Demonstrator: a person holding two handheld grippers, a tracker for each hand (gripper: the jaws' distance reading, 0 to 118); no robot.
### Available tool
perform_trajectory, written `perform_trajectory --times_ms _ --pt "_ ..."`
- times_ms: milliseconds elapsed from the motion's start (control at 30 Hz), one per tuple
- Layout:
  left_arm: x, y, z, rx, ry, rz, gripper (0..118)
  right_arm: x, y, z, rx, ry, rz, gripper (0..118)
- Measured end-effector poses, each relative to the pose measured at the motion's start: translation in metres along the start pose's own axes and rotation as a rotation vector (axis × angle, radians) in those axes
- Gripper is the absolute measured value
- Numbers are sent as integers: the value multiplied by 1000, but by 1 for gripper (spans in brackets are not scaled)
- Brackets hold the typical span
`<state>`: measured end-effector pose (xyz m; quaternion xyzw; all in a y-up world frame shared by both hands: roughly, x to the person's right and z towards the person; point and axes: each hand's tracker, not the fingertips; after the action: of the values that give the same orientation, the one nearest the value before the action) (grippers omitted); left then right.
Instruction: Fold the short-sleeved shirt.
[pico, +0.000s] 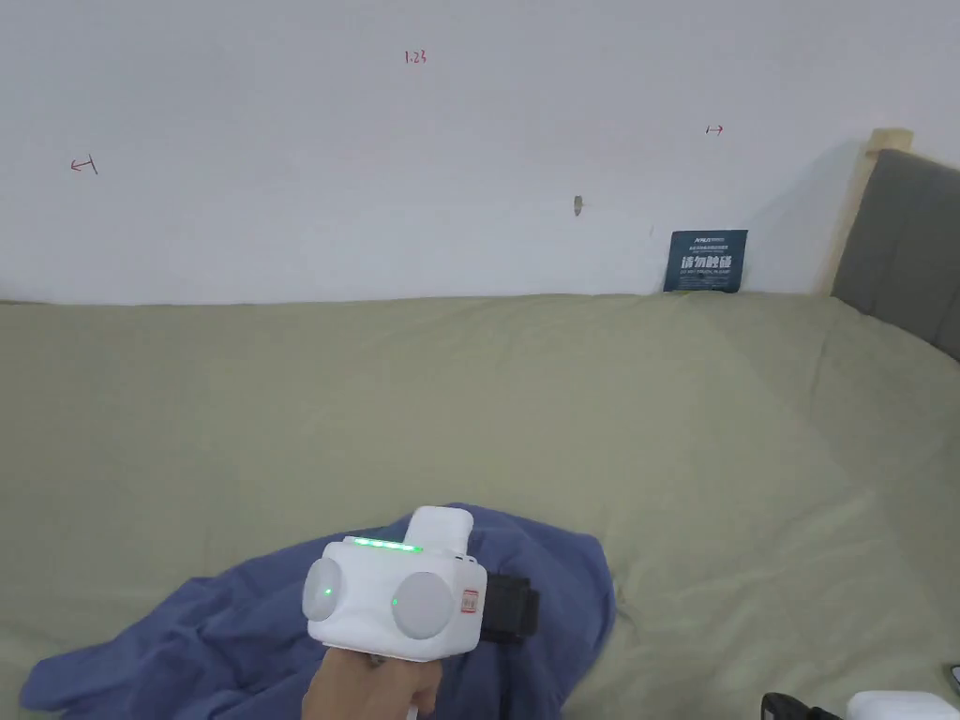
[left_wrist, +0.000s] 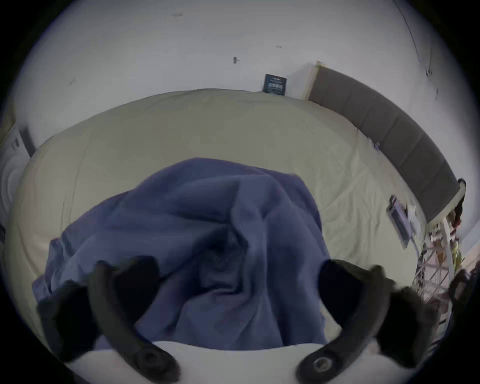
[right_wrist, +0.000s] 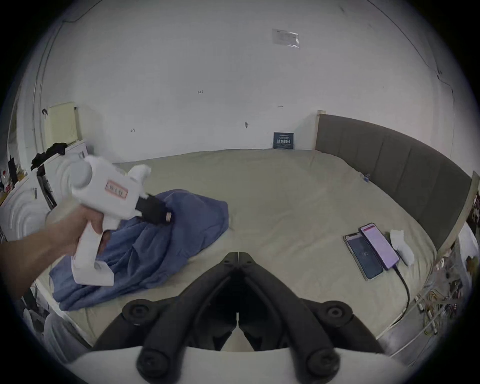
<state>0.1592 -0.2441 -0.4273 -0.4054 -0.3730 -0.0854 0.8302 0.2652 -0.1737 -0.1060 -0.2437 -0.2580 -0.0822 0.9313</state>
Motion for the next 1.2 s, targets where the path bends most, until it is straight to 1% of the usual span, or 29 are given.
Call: perform_trajectory --times_ms 67,133,167,200,233,267,333,367,433,467,567,600,667,700,800,900,1000,1033,1133,1200 --pt "-4 4 34 37 24 20 110 -2 2 1 12 -6 6 1" --pt "-9 -6 76 127 53 42 108 -6 5 4 28 -7 4 1" --pt "-11 -12 98 169 81 45 102 -7 6 7 37 -2 -1 1" --pt "-17 -15 129 225 115 43 88 -10 9 11 55 4 -3 1" --pt "-18 -24 157 301 140 41 50 -13 11 15 77 -2 9 1" --pt "-19 -32 182 346 177 42 1 -17 14 20 93 -8 19 1" --pt "-26 -55 234 441 209 33 0 -24 19 33 135 15 21 1" --pt "-26 -62 256 464 260 35 0 -27 21 38 147 21 20 1" --pt "-28 -82 302 488 283 27 0 -35 24 52 170 40 33 1" --pt "-35 -93 306 511 315 36 0 -39 24 59 186 35 33 1" --pt "-36 -123 350 570 439 25 0 -51 23 80 206 44 47 1" --pt "-26 -130 370 595 461 38 0 -54 22 89 219 43 49 1" --pt "-31 -141 384 602 469 83 0 -60 20 101 240 57 47 1" --pt "-40 -148 383 588 473 117 0 -63 19 105 245 63 43 1" --pt "-65 -153 380 572 479 130 0 -68 21 110 256 80 36 1" --pt "-67 -159 384 592 523 102 0 -73 21 109 260 87 46 1" --pt "-83 -163 385 563 524 119 0 -78 21 105 254 101 45 1" --pt "-93 -166 382 515 505 134 0 -81 20 103 249 107 44 1" --pt "-123 -174 367 397 516 158 0 -88 17 95 223 131 53 1" --pt "-151 -180 348 263 478 201 0 -92 14 88 192 148 60 1"
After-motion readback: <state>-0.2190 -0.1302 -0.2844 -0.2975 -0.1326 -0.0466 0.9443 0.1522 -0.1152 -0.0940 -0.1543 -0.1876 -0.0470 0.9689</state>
